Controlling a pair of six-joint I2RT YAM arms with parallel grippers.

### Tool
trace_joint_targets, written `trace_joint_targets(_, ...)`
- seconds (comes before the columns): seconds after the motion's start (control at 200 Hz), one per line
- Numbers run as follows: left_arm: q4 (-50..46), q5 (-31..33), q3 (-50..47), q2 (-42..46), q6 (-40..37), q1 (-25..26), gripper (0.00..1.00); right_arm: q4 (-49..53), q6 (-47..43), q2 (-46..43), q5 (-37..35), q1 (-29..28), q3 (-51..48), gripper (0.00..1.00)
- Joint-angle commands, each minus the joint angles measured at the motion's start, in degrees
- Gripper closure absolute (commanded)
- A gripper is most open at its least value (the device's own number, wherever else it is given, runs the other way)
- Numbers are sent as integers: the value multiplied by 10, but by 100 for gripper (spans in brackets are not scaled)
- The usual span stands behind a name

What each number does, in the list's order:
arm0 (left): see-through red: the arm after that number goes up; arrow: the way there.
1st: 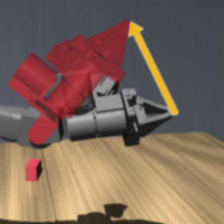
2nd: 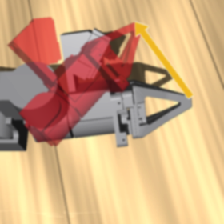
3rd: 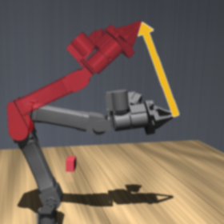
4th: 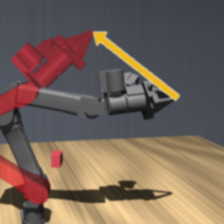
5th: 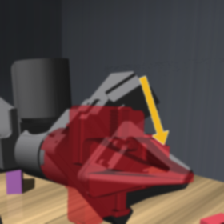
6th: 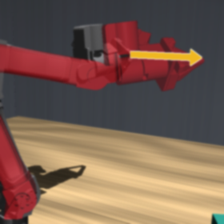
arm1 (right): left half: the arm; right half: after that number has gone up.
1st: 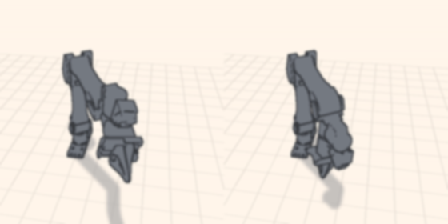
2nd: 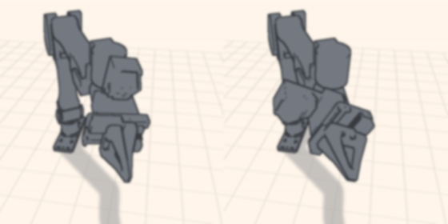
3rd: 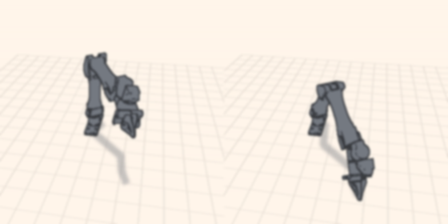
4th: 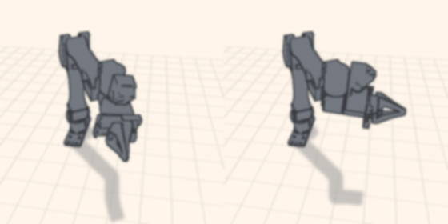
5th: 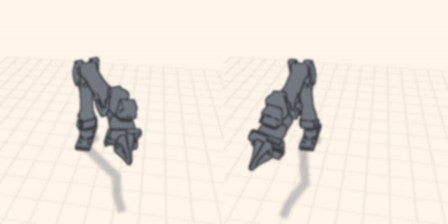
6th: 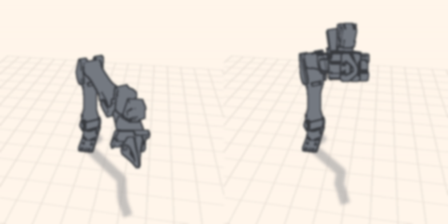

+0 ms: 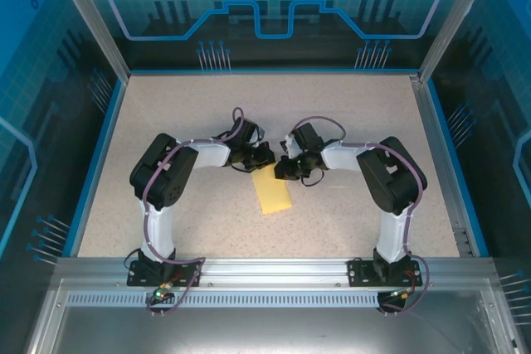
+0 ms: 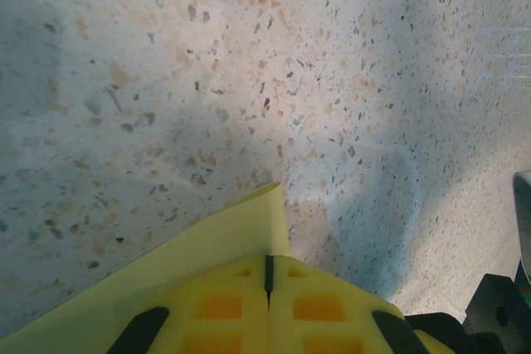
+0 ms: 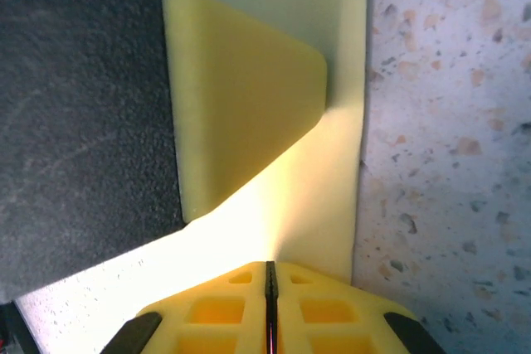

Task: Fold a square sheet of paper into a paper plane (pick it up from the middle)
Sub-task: First fold in half a square sheet of paper at the center of the table.

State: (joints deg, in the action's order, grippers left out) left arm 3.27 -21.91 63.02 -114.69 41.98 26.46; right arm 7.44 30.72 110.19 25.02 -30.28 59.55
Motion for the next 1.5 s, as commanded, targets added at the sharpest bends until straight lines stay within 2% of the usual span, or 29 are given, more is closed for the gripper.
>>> trace_joint_targets(0.0,-44,26,9,-23,-6,-4,100,47,-29,-19,35,6,-41,90)
trace_joint_targets(0.3,-49,33,9,-31,-1,-4,100,76,-42,-79,52,-6,-103,90)
trace_joint_targets(0.66,-50,28,11,-31,-1,-4,100,91,-24,-145,28,-16,-182,90)
trace_joint_targets(0.84,-49,18,17,-28,-2,-4,100,99,-25,-186,7,-16,-167,90)
trace_joint_targets(0.97,-49,5,23,-15,-3,-2,100,58,-2,-212,-18,-15,-145,90)
trace_joint_targets(1.115,-34,-28,35,12,13,1,100,-1,29,-175,-23,-15,-125,90)
trace_joint_targets(1.296,-44,-33,59,37,10,13,99,-13,32,-101,-2,-27,-98,90)
trace_joint_targets(1.496,-49,-34,59,30,12,31,98,-9,44,-71,-18,-29,-99,90)
